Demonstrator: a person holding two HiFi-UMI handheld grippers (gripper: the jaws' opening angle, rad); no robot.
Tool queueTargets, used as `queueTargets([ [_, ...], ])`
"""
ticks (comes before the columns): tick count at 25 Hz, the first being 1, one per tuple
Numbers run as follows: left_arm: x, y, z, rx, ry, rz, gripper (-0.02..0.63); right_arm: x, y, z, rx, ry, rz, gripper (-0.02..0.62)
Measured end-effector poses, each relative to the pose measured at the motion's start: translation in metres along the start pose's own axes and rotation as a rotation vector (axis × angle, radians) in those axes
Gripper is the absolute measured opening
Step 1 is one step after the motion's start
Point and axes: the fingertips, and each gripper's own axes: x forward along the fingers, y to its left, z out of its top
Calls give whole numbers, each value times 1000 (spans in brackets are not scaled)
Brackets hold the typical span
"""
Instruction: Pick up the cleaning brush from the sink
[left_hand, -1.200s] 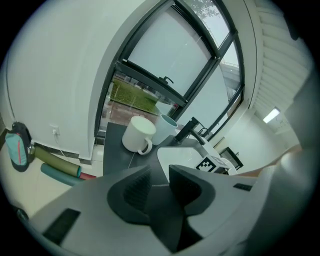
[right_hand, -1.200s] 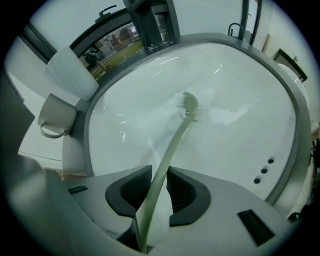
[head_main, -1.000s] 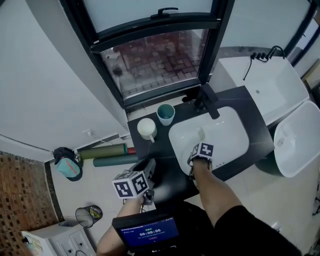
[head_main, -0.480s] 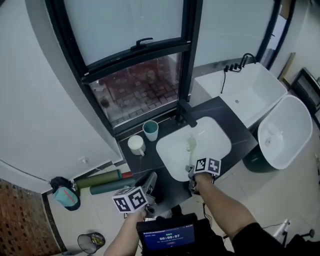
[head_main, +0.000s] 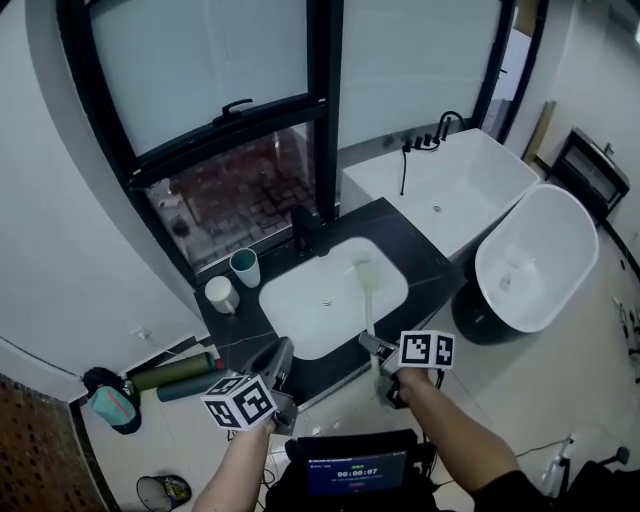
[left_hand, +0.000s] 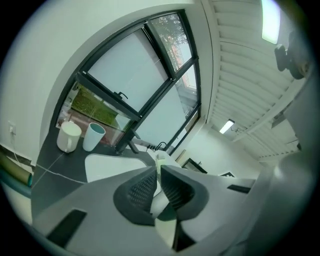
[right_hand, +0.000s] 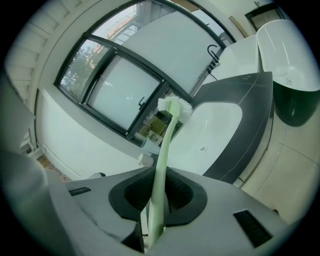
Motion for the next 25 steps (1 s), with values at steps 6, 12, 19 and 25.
queueTargets([
  [6, 44, -147, -48, -37, -161, 35, 0, -162, -51, 57, -96, -24, 113, 26],
  [12, 64, -265, -95, 32, -261, 28, 0, -280, -87, 93, -269, -40, 161, 26],
  [19, 47, -314, -120, 114, -271, 8, 0, -336, -70, 94, -423, -116, 209, 26],
  [25, 20, -313, -140, 227, -269, 14, 0, -358, -55, 71, -547, -203, 190, 26],
])
